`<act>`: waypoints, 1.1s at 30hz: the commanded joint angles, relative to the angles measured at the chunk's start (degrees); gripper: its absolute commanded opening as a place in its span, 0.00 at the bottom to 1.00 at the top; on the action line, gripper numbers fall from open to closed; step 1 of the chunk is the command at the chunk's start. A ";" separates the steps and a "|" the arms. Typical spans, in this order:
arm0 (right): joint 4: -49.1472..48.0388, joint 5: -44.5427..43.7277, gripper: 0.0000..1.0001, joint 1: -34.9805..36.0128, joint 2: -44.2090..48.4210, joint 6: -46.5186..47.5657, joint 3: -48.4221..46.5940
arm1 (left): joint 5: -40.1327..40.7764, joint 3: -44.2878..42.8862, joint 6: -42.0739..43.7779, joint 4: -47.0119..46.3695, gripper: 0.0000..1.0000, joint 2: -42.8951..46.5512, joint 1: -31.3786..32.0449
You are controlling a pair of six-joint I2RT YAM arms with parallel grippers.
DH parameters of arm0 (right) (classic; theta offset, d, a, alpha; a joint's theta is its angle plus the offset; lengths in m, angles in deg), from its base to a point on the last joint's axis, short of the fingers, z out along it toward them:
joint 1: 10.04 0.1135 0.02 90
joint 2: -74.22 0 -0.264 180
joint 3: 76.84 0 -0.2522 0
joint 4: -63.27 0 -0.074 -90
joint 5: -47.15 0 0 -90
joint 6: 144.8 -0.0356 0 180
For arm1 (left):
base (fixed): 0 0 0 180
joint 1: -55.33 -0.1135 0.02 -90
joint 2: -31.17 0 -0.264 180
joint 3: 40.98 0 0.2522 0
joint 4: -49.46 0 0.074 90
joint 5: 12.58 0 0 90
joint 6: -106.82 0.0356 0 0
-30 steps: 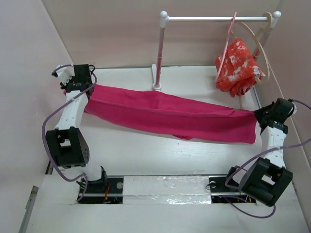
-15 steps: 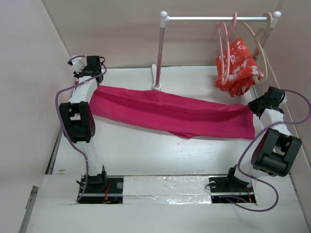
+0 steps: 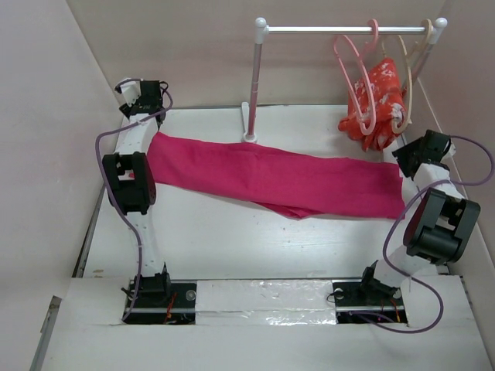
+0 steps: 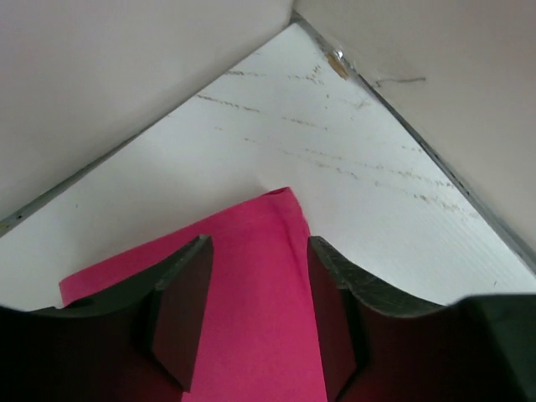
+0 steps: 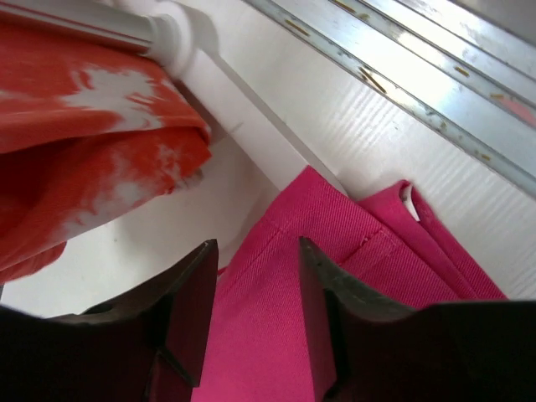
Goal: Place the trousers on the hanger
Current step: Fold the trousers at the center of the board.
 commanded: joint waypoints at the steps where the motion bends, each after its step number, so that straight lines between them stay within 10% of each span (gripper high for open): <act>1: -5.94 2.07 0.58 0.44 5.74 -0.31 -0.21 | -3.56 -1.56 2.64 -1.84 0.48 0.94 -0.22; 12: -12.36 6.99 0.70 7.47 29.82 2.85 19.91 | -10.75 29.69 -7.88 -6.84 0.51 22.38 -3.64; 16: -11.14 8.93 0.00 12.83 39.23 5.84 27.21 | -18.12 38.78 -10.89 -6.67 0.50 26.08 -8.03; 17: -10.87 9.37 0.00 13.80 41.16 6.37 28.52 | -18.93 40.27 -11.07 -6.76 0.50 26.34 -8.82; 21: -8.32 12.79 0.02 17.32 50.73 7.60 34.93 | -20.43 43.36 -11.33 -5.62 0.58 24.51 -9.89; 29: -3.05 13.68 0.51 17.85 56.38 8.66 41.89 | -22.81 44.07 -11.86 -6.41 0.61 19.05 -9.89; 33: -4.19 15.52 0.53 17.85 55.51 7.70 44.09 | -22.63 44.07 -12.91 -6.50 0.55 17.29 -9.89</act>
